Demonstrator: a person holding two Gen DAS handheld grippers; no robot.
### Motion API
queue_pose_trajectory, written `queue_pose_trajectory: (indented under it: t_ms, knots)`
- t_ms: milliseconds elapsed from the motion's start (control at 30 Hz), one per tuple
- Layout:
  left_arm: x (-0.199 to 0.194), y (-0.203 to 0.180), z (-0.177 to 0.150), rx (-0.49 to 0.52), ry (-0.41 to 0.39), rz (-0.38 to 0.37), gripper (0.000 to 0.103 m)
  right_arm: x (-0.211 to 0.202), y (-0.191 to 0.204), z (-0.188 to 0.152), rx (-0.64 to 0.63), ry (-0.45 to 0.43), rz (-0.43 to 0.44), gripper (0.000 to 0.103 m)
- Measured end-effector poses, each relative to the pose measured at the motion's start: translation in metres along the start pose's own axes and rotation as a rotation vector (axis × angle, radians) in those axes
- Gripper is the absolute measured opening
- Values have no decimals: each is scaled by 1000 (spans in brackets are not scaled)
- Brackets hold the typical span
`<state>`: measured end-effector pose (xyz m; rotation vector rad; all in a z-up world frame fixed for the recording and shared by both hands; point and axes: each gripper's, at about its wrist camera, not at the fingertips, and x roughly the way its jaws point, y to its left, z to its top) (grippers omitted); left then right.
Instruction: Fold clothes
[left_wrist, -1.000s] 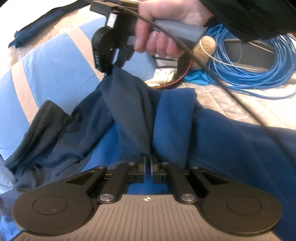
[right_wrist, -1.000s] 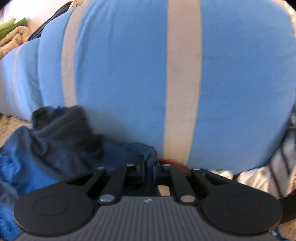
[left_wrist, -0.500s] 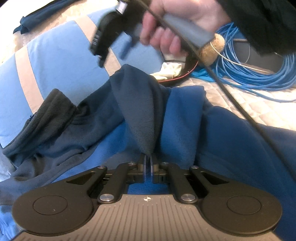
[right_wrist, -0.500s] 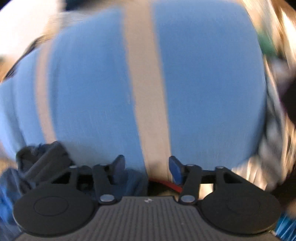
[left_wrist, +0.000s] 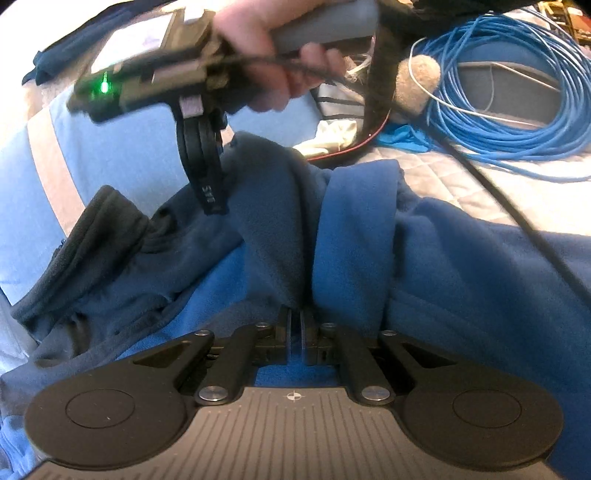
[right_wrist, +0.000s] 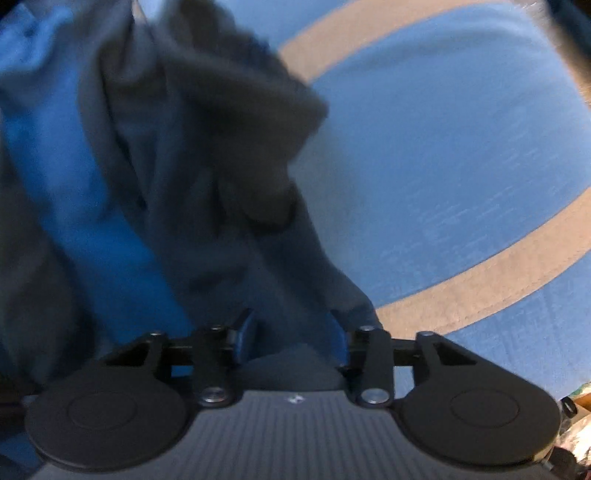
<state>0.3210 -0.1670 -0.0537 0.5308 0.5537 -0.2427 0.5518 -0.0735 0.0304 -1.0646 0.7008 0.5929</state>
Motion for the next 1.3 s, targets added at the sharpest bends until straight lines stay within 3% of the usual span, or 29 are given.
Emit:
queue_pose_trajectory:
  t_ms: [33,67,100,167,433,533,667,800,933,967,1033,1100,1167,1300]
  knots:
    - [0,0,0,-1,-1,0,4,4,0,2,-1,19,0,50]
    - [-1,1,0,-3,-2,-2,4,6,1,2,-3,25,3,21]
    - [-1,2,0,-7,-3,-4,4,8,2,2,-4,30,6,13]
    - [-1,3,0,-17,-7,-7,4,10,3,2,-1,34,9,10]
    - [-2,10,4,-89,-12,8,7,-28,-41,-10,290,-204,-131,7]
    - [-2,14,6,-122,-14,18,7,-35,-53,-13,369,-255,-185,7]
    - [-3,23,9,-174,-10,26,8,-29,-54,-16,422,-267,-216,7]
    - [-3,27,10,-193,5,34,8,-22,-59,-20,473,-247,-182,7]
    - [1,29,6,-200,23,43,8,-19,-68,-25,533,-228,-122,12]
    - [1,30,4,-205,28,46,9,-19,-70,-26,548,-224,-107,32]
    - [2,34,3,-219,34,47,9,-19,-76,-29,588,-219,-73,42]
    - [2,38,3,-233,38,45,10,-31,-101,-43,724,-258,-8,61]
    - [3,40,3,-238,40,45,10,-43,-119,-59,816,-303,18,63]
    - [3,40,4,-232,45,49,10,-50,-129,-66,799,-275,18,63]
